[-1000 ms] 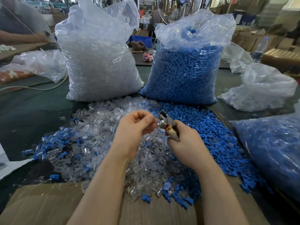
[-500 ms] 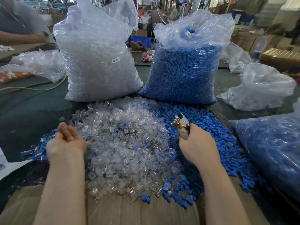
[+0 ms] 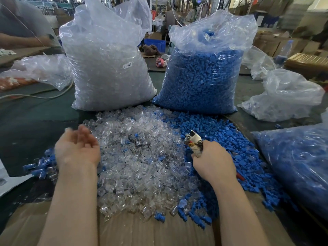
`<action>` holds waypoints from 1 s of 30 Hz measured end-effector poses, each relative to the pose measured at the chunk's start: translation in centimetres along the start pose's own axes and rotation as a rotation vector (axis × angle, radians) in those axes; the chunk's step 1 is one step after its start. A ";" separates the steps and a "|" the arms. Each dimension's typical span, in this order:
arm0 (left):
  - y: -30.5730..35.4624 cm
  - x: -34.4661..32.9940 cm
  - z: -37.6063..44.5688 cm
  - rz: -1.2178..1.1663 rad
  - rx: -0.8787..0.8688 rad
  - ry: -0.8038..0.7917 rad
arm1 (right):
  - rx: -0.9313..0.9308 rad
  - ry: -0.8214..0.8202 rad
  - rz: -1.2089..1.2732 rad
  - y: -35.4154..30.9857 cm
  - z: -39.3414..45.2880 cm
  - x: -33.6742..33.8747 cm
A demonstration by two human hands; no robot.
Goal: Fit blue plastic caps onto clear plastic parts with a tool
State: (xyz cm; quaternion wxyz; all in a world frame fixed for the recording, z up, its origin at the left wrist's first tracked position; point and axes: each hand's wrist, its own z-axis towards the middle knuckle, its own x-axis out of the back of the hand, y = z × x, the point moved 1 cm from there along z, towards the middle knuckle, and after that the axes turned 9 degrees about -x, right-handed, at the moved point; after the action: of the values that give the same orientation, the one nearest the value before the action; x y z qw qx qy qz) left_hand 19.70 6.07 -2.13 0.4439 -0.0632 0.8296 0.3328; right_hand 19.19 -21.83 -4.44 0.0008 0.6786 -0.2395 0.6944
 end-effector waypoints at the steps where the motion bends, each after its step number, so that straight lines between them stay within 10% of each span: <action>1: -0.1 -0.2 -0.2 0.184 0.000 -0.087 | 0.004 0.000 -0.006 -0.1 -0.1 0.0; 8: -5.3 -1.8 -4.5 1.468 -0.254 -0.920 | 0.008 -0.033 -0.026 -0.3 -0.2 -0.1; 13: -8.4 -1.3 -5.7 2.045 -0.566 -1.002 | 0.007 -0.085 -0.015 -0.3 -0.1 0.0; 30: -8.5 -1.0 -5.0 1.719 -0.558 -0.972 | 0.000 -0.158 -0.018 -0.2 -0.3 0.4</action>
State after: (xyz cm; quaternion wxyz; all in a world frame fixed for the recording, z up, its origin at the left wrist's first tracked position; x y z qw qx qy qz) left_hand 20.24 -3.67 -3.60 0.3130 0.5931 0.2179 0.7091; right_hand 18.97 -21.75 -3.98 -0.0118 0.7334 -0.2328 0.6385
